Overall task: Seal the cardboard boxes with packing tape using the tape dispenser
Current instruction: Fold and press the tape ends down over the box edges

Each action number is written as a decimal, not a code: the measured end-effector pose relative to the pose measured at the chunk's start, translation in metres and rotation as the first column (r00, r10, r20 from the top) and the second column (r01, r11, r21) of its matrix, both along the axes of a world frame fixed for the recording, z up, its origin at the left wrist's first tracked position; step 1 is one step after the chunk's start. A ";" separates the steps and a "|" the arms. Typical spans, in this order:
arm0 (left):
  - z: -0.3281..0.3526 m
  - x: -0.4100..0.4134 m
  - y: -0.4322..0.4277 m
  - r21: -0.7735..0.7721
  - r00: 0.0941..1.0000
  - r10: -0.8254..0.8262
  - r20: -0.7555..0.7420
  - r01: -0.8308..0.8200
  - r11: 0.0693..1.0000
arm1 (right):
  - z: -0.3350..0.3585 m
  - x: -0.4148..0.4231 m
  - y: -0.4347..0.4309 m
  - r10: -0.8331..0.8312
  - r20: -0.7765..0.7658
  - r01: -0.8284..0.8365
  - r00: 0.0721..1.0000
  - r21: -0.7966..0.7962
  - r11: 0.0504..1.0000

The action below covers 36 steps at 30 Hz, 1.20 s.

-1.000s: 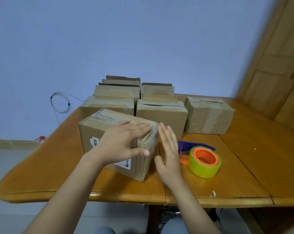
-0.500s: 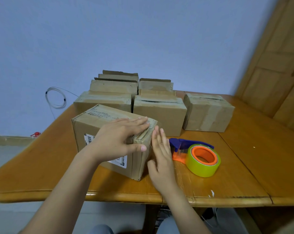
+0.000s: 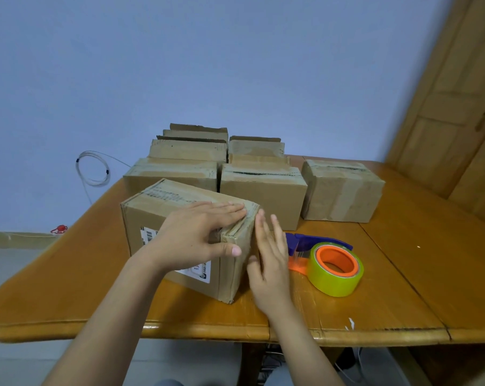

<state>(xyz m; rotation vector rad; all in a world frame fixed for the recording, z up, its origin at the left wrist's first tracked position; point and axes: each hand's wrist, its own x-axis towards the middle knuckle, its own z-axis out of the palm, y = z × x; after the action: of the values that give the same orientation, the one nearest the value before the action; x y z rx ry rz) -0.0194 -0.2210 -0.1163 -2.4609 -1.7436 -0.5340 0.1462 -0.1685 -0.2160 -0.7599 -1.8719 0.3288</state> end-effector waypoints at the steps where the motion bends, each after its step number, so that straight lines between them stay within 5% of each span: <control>1: 0.000 0.000 0.000 -0.004 1.000 0.002 -0.001 -0.002 1.000 | 0.000 -0.001 0.001 0.007 0.017 -0.007 1.000 -0.007 1.000; 10: 0.001 0.000 -0.002 -0.019 0.999 0.029 0.024 -0.028 0.999 | 0.004 0.010 0.011 -0.092 -0.292 0.079 0.952 -0.058 0.995; 14: 0.002 0.000 -0.002 -0.034 0.999 0.029 0.019 -0.029 0.999 | 0.024 0.001 0.028 -0.054 -0.308 -0.032 0.950 -0.268 0.963; 21: 0.002 0.000 -0.002 -0.048 0.999 0.024 0.048 -0.022 0.999 | 0.032 -0.006 0.040 0.022 -0.446 -0.183 0.895 -0.322 0.929; 29: -0.002 -0.002 -0.002 -0.005 0.998 0.017 0.067 -0.017 1.000 | 0.031 -0.012 0.041 0.017 -0.589 -0.183 0.808 -0.223 0.958; 36: -0.004 -0.001 -0.003 0.041 0.997 -0.009 0.076 0.006 0.999 | 0.019 -0.013 0.037 -0.001 -0.510 -0.019 0.860 -0.034 0.999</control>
<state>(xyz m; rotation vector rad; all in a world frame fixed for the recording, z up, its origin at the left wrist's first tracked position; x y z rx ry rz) -0.0208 -0.2236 -0.1198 -2.4512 -1.7336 -0.6654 0.1335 -0.1313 -0.1970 -0.6138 -1.3672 0.5191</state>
